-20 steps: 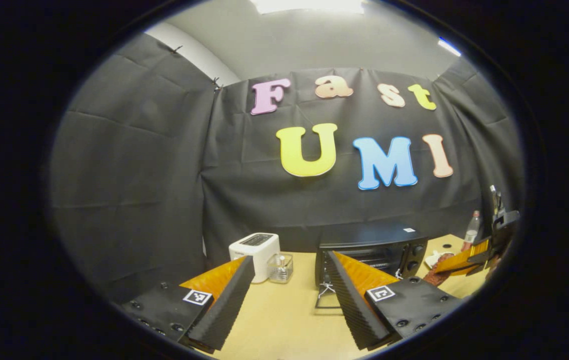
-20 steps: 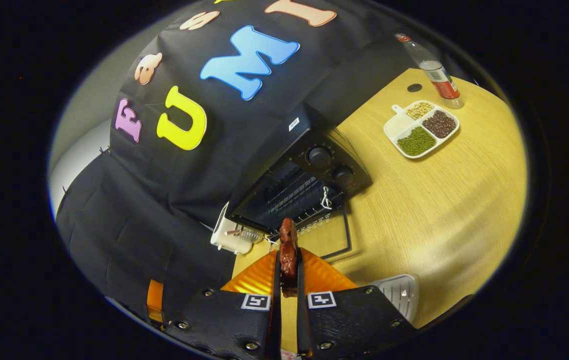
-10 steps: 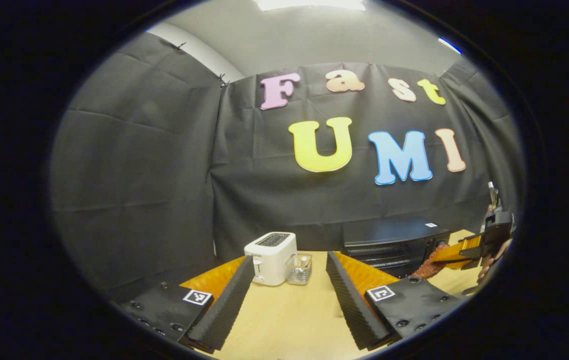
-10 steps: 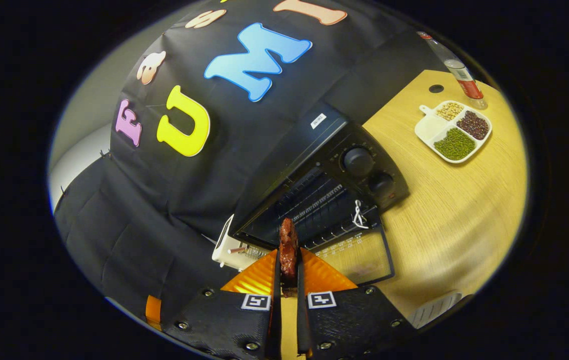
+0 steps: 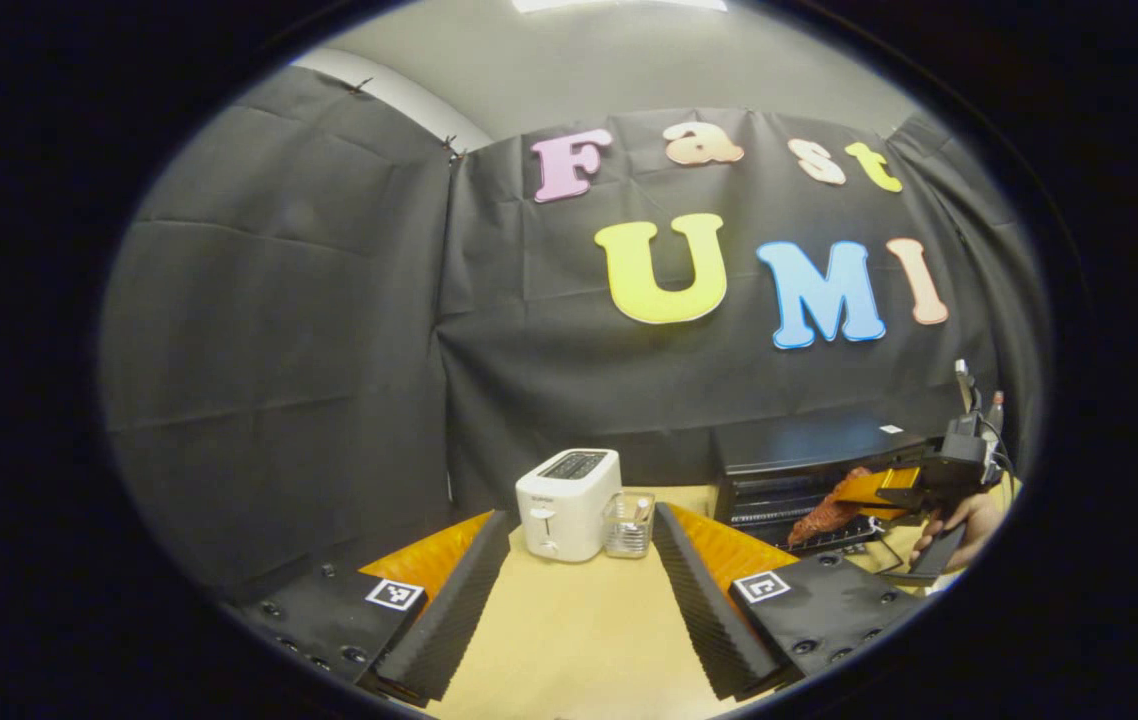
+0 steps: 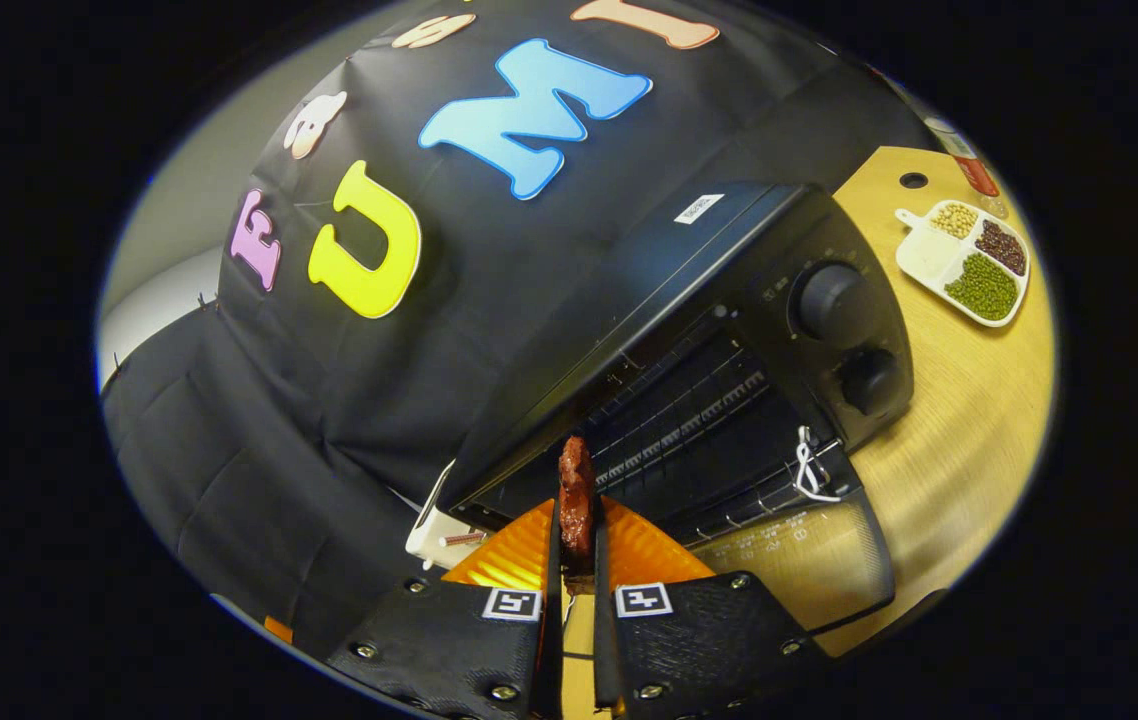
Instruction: Open the electric oven with the left hand, put the food in, and close the electric oven.
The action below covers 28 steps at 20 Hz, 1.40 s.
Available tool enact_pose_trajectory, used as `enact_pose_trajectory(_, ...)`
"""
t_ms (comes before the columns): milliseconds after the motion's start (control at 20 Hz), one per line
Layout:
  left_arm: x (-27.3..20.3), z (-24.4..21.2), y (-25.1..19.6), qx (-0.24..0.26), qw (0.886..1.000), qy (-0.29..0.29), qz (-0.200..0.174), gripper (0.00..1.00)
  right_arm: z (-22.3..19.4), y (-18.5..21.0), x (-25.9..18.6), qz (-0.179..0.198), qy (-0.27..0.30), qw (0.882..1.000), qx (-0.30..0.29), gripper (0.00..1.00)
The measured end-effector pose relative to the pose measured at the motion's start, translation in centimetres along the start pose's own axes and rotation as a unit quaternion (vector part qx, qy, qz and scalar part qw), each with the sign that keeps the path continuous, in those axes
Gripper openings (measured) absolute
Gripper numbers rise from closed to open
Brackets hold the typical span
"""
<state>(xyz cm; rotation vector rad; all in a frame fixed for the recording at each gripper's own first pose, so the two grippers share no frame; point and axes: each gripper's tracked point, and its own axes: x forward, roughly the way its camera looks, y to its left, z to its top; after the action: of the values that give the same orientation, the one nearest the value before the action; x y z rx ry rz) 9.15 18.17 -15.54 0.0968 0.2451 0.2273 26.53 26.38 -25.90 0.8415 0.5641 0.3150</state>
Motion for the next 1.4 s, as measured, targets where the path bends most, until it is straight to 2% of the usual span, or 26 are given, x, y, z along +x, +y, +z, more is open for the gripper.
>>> enact_pose_trajectory(200,0.0,0.1,0.9,0.01,1.0,0.003,0.008,0.97,0.6,-1.0,1.8,-0.006,-0.025,1.0,0.003,0.13)
enact_pose_trajectory(250,0.1,0.0,1.1,0.011,1.0,0.004,0.009,1.0,0.6,-1.1,2.1,-0.007,-0.029,1.0,0.001,0.12)
enact_pose_trajectory(350,0.3,-0.1,1.1,0.012,1.0,0.007,0.011,0.97,0.4,-1.0,2.6,0.0,-0.03,1.0,0.007,0.13)
enact_pose_trajectory(600,0.4,0.1,0.6,0.024,1.0,0.005,0.008,0.97,0.8,-2.9,3.7,-0.031,-0.047,0.998,-0.009,0.13)
enact_pose_trajectory(650,0.4,0.1,0.7,0.028,1.0,0.005,0.008,1.0,0.8,-3.0,3.9,-0.035,-0.049,0.998,-0.015,0.12)
enact_pose_trajectory(750,0.4,0.0,0.9,0.027,1.0,0.008,0.01,0.97,1.2,-3.7,4.0,-0.062,-0.057,0.995,-0.049,0.13)
enact_pose_trajectory(800,0.4,-0.2,0.9,0.024,1.0,0.009,0.011,1.0,1.2,-4.3,4.0,-0.083,-0.058,0.992,-0.07,0.21)
enact_pose_trajectory(850,0.4,-0.2,0.9,0.022,1.0,0.009,0.011,0.97,1.6,-5.2,3.9,-0.105,-0.055,0.989,-0.09,0.25)
enact_pose_trajectory(900,0.5,-0.3,0.9,0.02,1.0,0.009,0.011,0.97,1.5,-5.6,3.8,-0.111,-0.049,0.988,-0.099,0.38)
enact_pose_trajectory(950,0.5,-0.3,0.8,0.02,1.0,0.007,0.011,0.97,1.2,-5.6,3.6,-0.116,-0.043,0.987,-0.102,0.47)
enact_pose_trajectory(1000,0.6,-0.3,0.7,0.019,1.0,0.006,0.01,0.96,1.4,-5.7,3.4,-0.121,-0.042,0.986,-0.107,0.62)
enact_pose_trajectory(1050,0.7,-0.4,0.5,0.017,1.0,0.006,0.008,0.96,1.8,-5.9,2.9,-0.125,-0.045,0.984,-0.117,0.68)
enact_pose_trajectory(1100,0.6,-0.5,0.1,0.013,1.0,0.007,0.005,0.97,2.4,-6.0,2.3,-0.132,-0.051,0.982,-0.127,0.8)
enact_pose_trajectory(1150,0.6,-0.6,-0.2,0.011,1.0,0.007,0.001,0.93,2.7,-5.7,2.0,-0.127,-0.056,0.981,-0.136,0.98)
enact_pose_trajectory(1200,0.7,-0.8,-0.6,0.008,1.0,0.008,-0.003,0.9,3.2,-5.4,1.4,-0.129,-0.059,0.979,-0.146,0.98)
enact_pose_trajectory(1400,0.9,-1.1,-2.7,-0.002,1.0,0.007,-0.022,0.9,4.4,-3.6,-2.1,-0.124,-0.067,0.97,-0.196,0.98)
